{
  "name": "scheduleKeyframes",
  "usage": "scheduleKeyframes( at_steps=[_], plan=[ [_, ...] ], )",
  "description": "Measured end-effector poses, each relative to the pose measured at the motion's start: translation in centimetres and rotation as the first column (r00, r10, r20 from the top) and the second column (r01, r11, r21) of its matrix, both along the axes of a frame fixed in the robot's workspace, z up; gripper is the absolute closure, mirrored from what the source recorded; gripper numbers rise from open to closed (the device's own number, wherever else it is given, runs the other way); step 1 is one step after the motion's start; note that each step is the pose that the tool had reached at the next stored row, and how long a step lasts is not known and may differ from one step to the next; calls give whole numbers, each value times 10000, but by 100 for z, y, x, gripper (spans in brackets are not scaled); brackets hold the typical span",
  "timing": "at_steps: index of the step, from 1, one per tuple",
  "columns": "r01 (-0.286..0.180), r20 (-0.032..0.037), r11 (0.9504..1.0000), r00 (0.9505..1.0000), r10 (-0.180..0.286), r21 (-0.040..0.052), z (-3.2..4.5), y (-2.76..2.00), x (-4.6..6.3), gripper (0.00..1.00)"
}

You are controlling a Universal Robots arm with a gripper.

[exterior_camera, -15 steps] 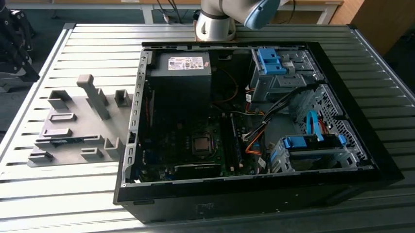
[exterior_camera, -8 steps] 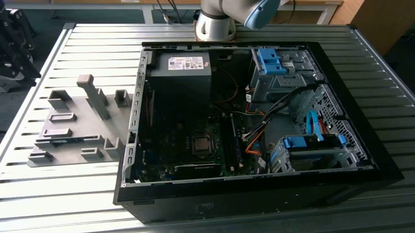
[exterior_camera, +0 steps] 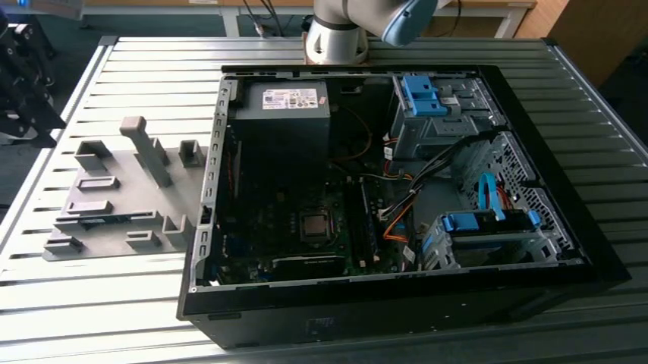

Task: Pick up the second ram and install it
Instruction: 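Pick up the second ram and move it above second insertion slot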

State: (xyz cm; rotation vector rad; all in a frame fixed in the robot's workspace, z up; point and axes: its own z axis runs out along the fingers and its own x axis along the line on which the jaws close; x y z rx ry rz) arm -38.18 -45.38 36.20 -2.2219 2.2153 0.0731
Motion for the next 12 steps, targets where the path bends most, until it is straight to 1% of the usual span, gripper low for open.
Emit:
scheduleKeyframes(
  at_steps=[3,8,9,10,12],
  plan=[
    [107,-2,9999,9999,-107,-1,-53,-9,-6,64],
    [423,-2,9991,9991,-423,-1,-144,-15,-9,63],
    [430,-1,9991,9991,-430,0,-155,-16,-9,63],
    [430,-3,9991,9991,-430,-2,-156,-17,-9,57],
    [431,4,9991,9991,-431,-1,-163,-17,-9,57]
  ],
)
